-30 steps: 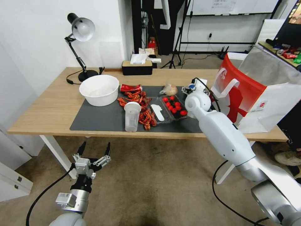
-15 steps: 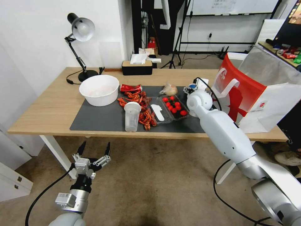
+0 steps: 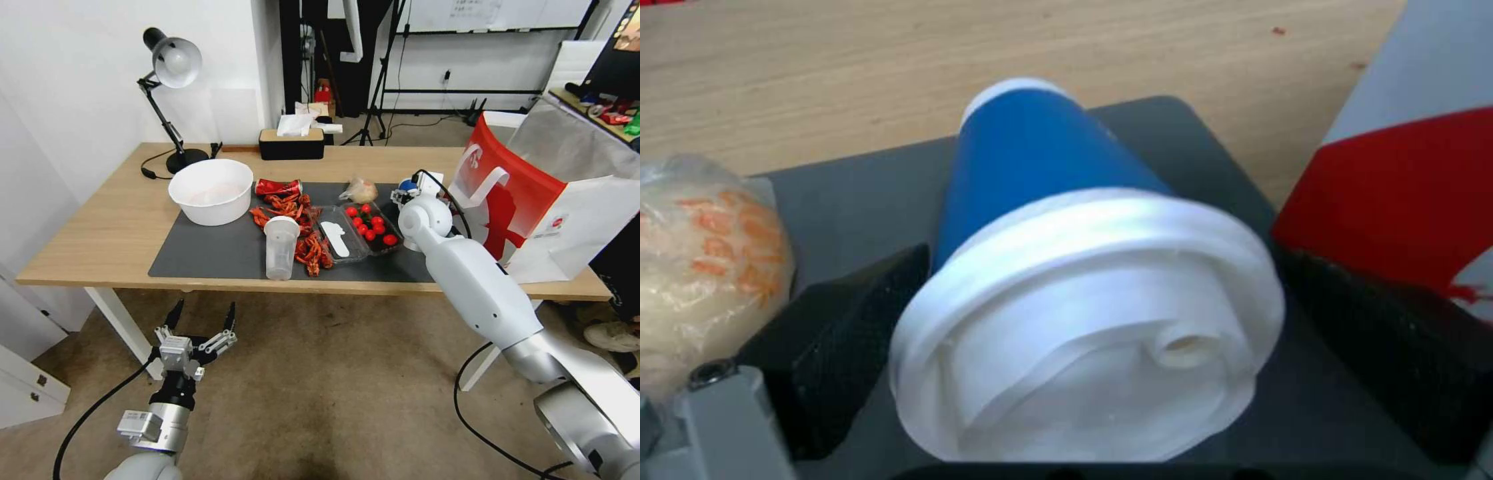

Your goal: Pick up the trash from the table and place it into the takeout bag.

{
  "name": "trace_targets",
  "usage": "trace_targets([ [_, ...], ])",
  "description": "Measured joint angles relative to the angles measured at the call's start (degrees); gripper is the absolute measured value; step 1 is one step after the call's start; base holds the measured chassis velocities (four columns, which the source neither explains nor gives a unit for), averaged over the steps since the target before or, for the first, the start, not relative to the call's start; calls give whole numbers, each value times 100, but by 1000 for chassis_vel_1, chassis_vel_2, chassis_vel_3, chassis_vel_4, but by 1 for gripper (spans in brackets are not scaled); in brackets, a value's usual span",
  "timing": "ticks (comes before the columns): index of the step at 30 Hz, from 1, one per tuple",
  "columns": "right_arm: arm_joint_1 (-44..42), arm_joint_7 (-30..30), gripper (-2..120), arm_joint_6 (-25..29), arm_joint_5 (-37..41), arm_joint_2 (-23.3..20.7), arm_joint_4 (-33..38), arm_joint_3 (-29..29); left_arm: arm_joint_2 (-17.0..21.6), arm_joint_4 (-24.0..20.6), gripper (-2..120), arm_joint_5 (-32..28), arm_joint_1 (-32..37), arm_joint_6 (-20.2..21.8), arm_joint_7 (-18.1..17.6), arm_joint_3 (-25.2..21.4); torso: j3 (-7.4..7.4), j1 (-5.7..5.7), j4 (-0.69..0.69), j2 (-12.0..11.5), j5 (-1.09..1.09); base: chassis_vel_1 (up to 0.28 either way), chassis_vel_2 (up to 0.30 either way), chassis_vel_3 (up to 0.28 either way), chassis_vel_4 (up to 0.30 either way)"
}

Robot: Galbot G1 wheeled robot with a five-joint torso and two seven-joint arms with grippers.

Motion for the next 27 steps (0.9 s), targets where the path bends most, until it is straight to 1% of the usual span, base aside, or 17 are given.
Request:
trace_targets([
  [11,-2,-118,100,0,90,94,-178,60,1,-13,100,0,8,-5,-9,-4,0,0,0,0,0,0,0,0,0],
  [14,-38,-128,86,37,95,124,-237,96,8,-16,100,1,4,-11,-27,-5,0,0,0,0,-1,0,0,0,0],
  [15,-38,-128,86,37,95,124,-237,96,8,-16,100,1,4,-11,-27,-5,0,0,0,0,-1,0,0,0,0],
  [17,-68,-141,80,98,87,124,-239,103,10,-17,100,0,6,-13,-28,-2,-1,0,0,1,-2,0,0,0,0],
  [18,-68,-141,80,98,87,124,-239,103,10,-17,100,0,6,-13,-28,-2,-1,0,0,1,-2,0,0,0,0],
  [19,-90,-143,76,132,82,124,-233,110,10,-17,100,0,7,-15,-28,2,-2,-1,0,1,-2,0,0,0,0],
  [27,-215,-138,76,187,74,90,-120,172,3,-53,100,2,48,-34,-28,9,-1,0,2,0,0,0,0,0,0],
])
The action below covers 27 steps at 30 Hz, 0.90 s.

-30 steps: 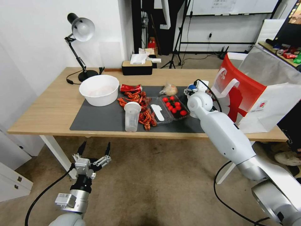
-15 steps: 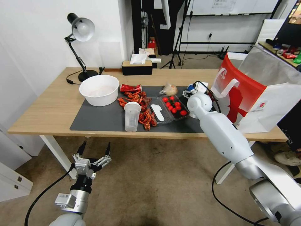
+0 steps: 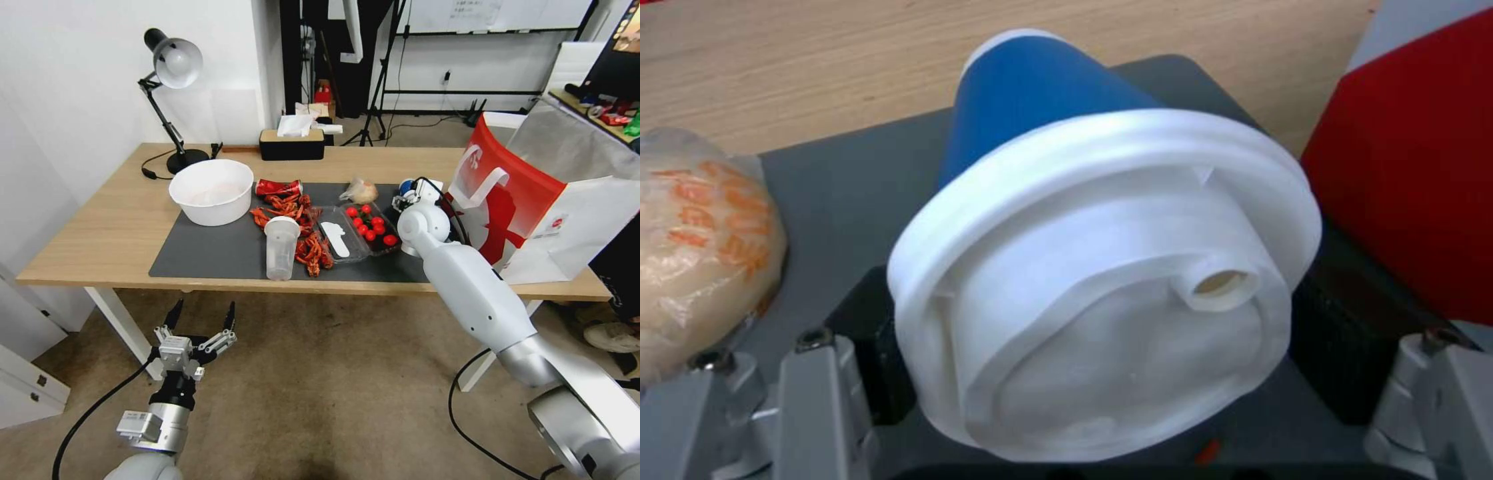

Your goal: Pick up the trash from the table and place it into the takeout bag.

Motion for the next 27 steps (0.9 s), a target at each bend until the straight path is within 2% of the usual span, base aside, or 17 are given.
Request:
trace_targets([
  [6,-158,-61,76,75,-140,-124,242,34,0,-35,100,8,16,-3,0,-3,2,2,-3,-2,2,0,0,0,0],
  [9,-323,-185,76,113,-330,-277,585,29,0,-49,100,10,18,-4,-2,-6,3,3,-4,-3,4,0,0,0,0],
  [12,-622,-275,76,155,-411,-590,1439,88,-5,-72,100,15,27,-6,-7,-14,2,3,-4,-2,0,0,0,0,0],
  [13,-622,-275,76,155,-411,-590,1439,88,-5,-72,100,15,27,-6,-7,-14,2,3,-4,-2,0,0,0,0,0],
  [15,-877,-273,76,169,-410,-820,2209,146,-17,-123,100,27,48,-6,-12,-21,1,2,-1,-2,-1,0,0,0,0],
  [16,-877,-273,76,169,-410,-820,2209,146,-17,-123,100,27,48,-6,-12,-21,1,2,-1,-2,-1,0,0,0,0],
  [18,-1132,-282,74,172,-375,-1008,2774,223,-41,-143,100,35,70,-7,-38,-41,1,2,-2,-2,0,0,0,0,0],
  [22,-1450,-432,72,172,-353,-1226,3298,357,-50,-163,100,44,110,-9,-86,-55,1,1,-3,-1,1,0,0,0,0],
  [25,-1922,-981,72,408,-360,-1517,3935,588,-64,-190,100,46,143,-23,-103,-70,1,1,-3,-1,0,0,0,0,0],
  [26,-1922,-981,72,408,-360,-1517,3935,588,-64,-190,100,46,143,-23,-103,-70,1,1,-3,-1,0,0,0,0,0],
  [27,-2062,-1240,72,688,-451,-1607,4106,690,-69,-190,100,46,145,-24,-103,-69,1,1,-3,-1,1,0,0,0,0],
])
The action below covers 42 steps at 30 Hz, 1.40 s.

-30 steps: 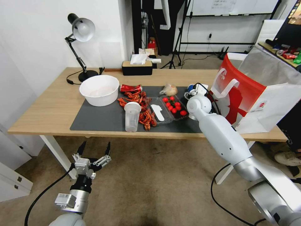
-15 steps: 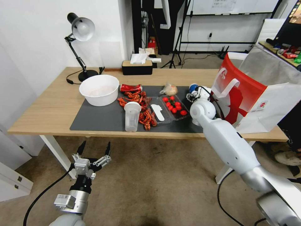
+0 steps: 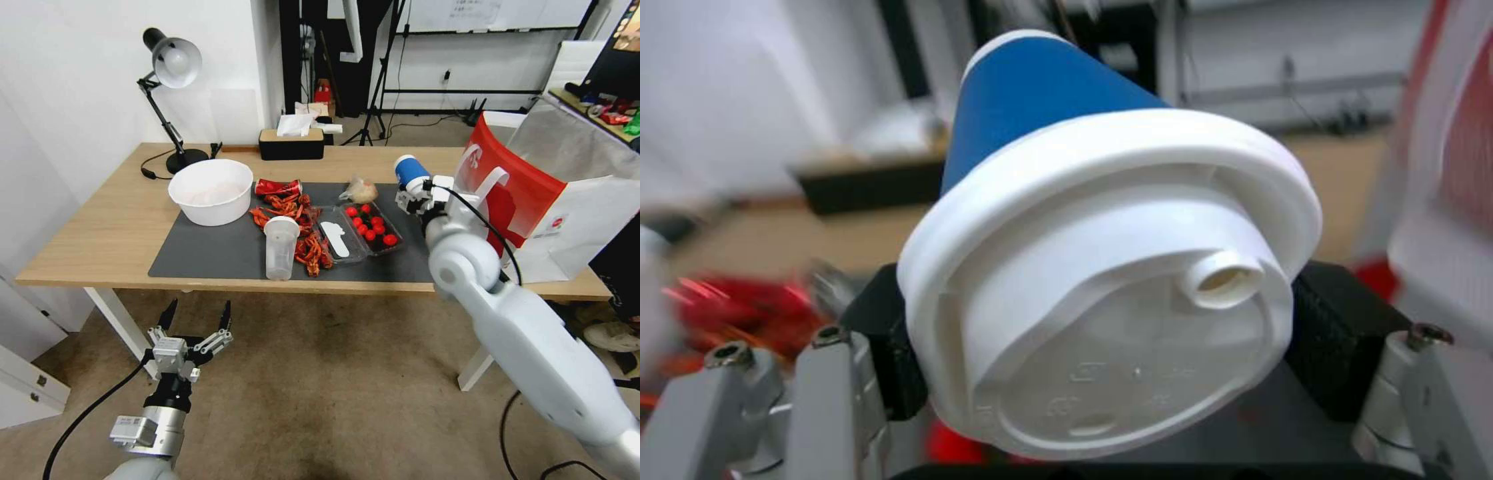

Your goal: Pick up the trash from the table and place it into the takeout bag.

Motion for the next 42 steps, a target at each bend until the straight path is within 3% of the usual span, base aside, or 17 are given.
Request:
trace_targets([
  [6,-229,-661,72,843,-250,-343,571,670,-39,49,100,15,-96,-2,2,80,0,0,1,0,-2,0,0,0,0],
  [12,-265,-236,72,1296,-680,-643,775,1278,-36,99,100,16,-128,-2,5,117,-1,0,0,1,-3,0,0,0,0],
  [17,-245,311,72,1296,-743,-840,542,1707,-4,115,100,11,-134,-6,7,120,0,0,-1,1,-1,0,0,0,0],
  [23,-12,896,72,700,-3,-1178,-23,1892,13,160,100,-5,-186,-17,89,161,0,0,1,0,-1,0,0,0,0],
  [33,72,1023,99,477,116,-1264,-270,1876,38,160,100,-34,-174,-20,96,152,0,0,1,0,-2,0,0,0,0],
  [42,42,868,100,446,310,-1219,-87,1828,52,127,100,-55,-174,-22,91,129,0,1,1,0,-2,0,0,0,0],
])
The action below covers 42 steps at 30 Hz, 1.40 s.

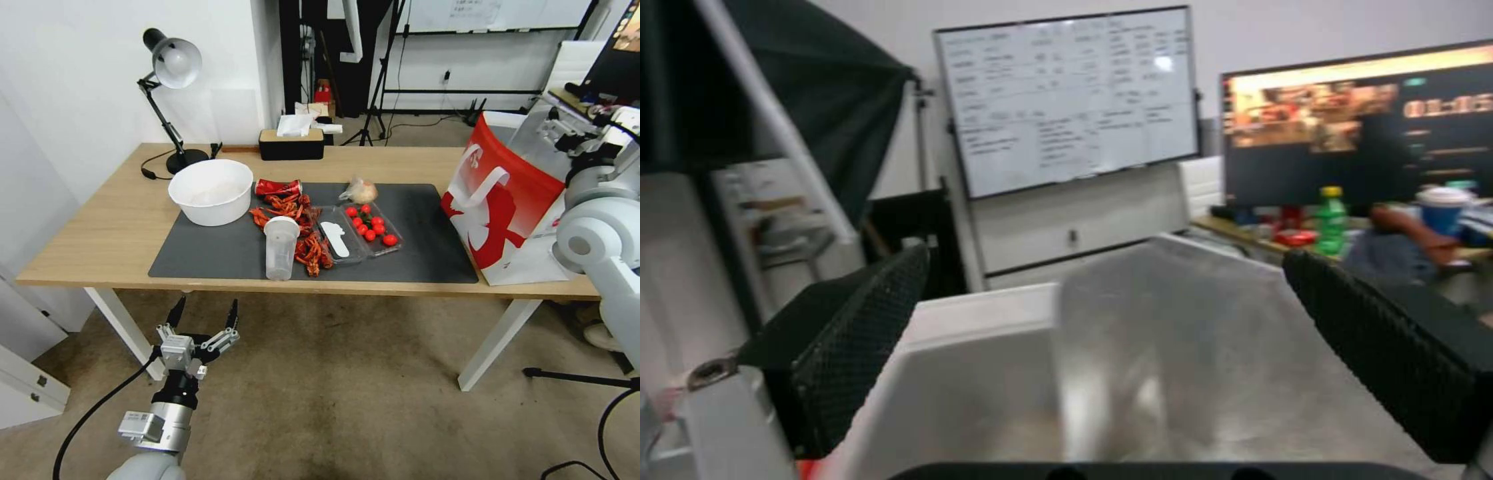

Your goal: Pick up the trash from the table and place it into the takeout bag.

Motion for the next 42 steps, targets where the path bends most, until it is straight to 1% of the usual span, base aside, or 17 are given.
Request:
trace_targets([
  [6,-195,-427,100,135,166,-43,571,54,7,-66,100,-17,-4,13,-8,-31,0,0,0,0,-1,0,0,0,0],
  [8,-525,-749,100,258,272,-84,971,155,-1,-79,100,-18,5,18,-11,-51,0,0,0,0,-2,0,0,0,0],
  [13,-1191,-1236,100,428,251,-101,1399,298,-13,-85,100,-22,26,19,-11,-63,0,-1,-1,0,-1,0,0,0,0],
  [15,-1776,-1564,100,693,16,-16,1644,346,-15,-90,100,-43,36,19,-10,-86,0,-1,0,0,0,0,0,0,0],
  [16,-1776,-1564,100,693,16,-16,1644,346,-15,-90,100,-43,36,19,-10,-86,0,-1,0,0,0,0,0,0,0],
  [18,-2423,-1930,100,991,-410,152,1766,388,-16,-99,100,-59,45,18,-8,-104,0,0,-2,0,0,0,0,0,0],
  [19,-2423,-1930,100,991,-410,152,1766,388,-16,-99,100,-59,45,18,-8,-104,0,0,-2,0,0,0,0,0,0],
  [20,-2718,-2120,100,1331,-683,251,1762,398,-14,-103,100,-68,52,17,-3,-114,0,0,-1,0,1,0,0,0,0],
  [22,-3312,-2503,100,2032,-1235,496,1649,423,-3,-108,100,-93,70,5,4,-137,0,0,1,0,-1,0,0,0,0],
  [23,-3312,-2503,100,2032,-1235,496,1649,423,-3,-108,100,-93,70,5,4,-137,0,0,1,0,-1,0,0,0,0],
  [25,-4068,-2791,100,2700,-1796,816,1464,501,6,-105,100,-113,90,-43,12,-155,0,0,0,0,-1,0,0,0,0],
  [26,-4068,-2791,100,2700,-1796,816,1464,501,6,-105,100,-113,90,-43,12,-155,0,0,0,0,-1,0,0,0,0],
  [28,-4700,-2951,100,3273,-2242,1158,1206,567,16,-80,100,-118,102,-75,22,-159,-1,-1,-2,0,0,0,0,0,0],
  [29,-4700,-2951,100,3273,-2242,1158,1206,567,16,-80,100,-118,102,-75,22,-159,-1,-1,-2,0,0,0,0,0,0],
  [32,-5223,-3173,100,3973,-2520,1538,695,639,21,-49,100,-119,99,-87,37,-145,-1,-1,-1,0,-1,0,0,0,0],
  [36,-5489,-3317,100,4282,-2664,1814,224,594,9,-19,100,-118,94,-91,97,-116,0,-1,-2,0,1,0,0,0,0],
  [42,-5482,-3409,100,4337,-2704,1977,-172,468,22,-7,100,-115,130,-109,122,-108,0,-1,0,0,0,0,0,0,0],
])
